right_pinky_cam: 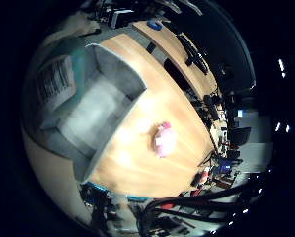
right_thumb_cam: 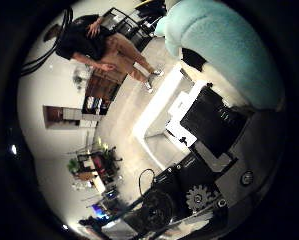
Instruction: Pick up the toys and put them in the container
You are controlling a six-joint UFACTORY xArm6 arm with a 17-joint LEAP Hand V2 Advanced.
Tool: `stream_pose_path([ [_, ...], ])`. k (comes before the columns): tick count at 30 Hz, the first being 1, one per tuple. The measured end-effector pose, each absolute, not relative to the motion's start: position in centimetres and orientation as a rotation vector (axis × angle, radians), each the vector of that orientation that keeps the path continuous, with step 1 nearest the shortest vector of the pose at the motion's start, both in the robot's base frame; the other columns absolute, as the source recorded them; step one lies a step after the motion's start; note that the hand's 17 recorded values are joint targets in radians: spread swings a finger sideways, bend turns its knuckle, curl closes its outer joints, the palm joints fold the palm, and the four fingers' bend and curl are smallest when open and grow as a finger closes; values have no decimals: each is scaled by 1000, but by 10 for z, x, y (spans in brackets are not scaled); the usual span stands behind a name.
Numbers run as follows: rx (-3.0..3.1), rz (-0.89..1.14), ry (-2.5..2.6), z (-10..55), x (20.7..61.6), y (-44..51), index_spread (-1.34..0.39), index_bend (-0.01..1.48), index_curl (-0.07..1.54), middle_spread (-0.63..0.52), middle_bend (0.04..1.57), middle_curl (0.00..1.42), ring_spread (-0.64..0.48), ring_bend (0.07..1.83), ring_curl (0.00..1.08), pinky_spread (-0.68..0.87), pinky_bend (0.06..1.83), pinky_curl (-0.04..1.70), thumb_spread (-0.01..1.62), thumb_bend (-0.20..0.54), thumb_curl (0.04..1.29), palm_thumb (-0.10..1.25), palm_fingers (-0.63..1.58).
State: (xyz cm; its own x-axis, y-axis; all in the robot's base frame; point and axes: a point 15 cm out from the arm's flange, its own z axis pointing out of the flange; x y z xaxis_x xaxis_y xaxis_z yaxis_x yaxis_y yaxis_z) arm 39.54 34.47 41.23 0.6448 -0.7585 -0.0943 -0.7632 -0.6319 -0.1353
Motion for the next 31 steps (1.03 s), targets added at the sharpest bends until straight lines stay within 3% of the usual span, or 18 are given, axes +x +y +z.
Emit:
stream_pose_path([
  [6, -2706, 46, 1263, 413, 394, 341, -638, 231, 789, -411, 826, 619, -352, 1142, 460, -592, 997, 410, 1053, -72, 423, 703, 1138],
  [11, -2712, 53, 1274, 412, 394, 337, -619, 165, 755, -416, 687, 583, -375, 1061, 442, -567, 1051, 437, 982, -86, 331, 374, 895],
  [15, -2716, 56, 1275, 411, 393, 337, -612, 187, 731, -388, 595, 555, -363, 1012, 426, -459, 1017, 436, 923, -68, 306, 250, 684],
  [19, -2730, 63, 1269, 409, 392, 334, -598, 203, 705, -332, 508, 526, -321, 945, 398, -280, 972, 423, 867, -58, 296, 172, 487],
  [22, -2748, 69, 1252, 407, 391, 332, -562, 196, 669, -230, 410, 486, -177, 762, 349, 14, 948, 412, 799, -70, 289, 67, 172],
  [25, -2769, 77, 1228, 404, 392, 331, -548, 189, 619, -172, 378, 459, -70, 661, 301, 182, 936, 381, 754, -56, 293, 19, 139],
  [31, -2776, 80, 1221, 402, 392, 331, -518, 180, 545, -121, 334, 423, 31, 600, 262, 377, 915, 337, 716, -43, 304, -3, 172],
])
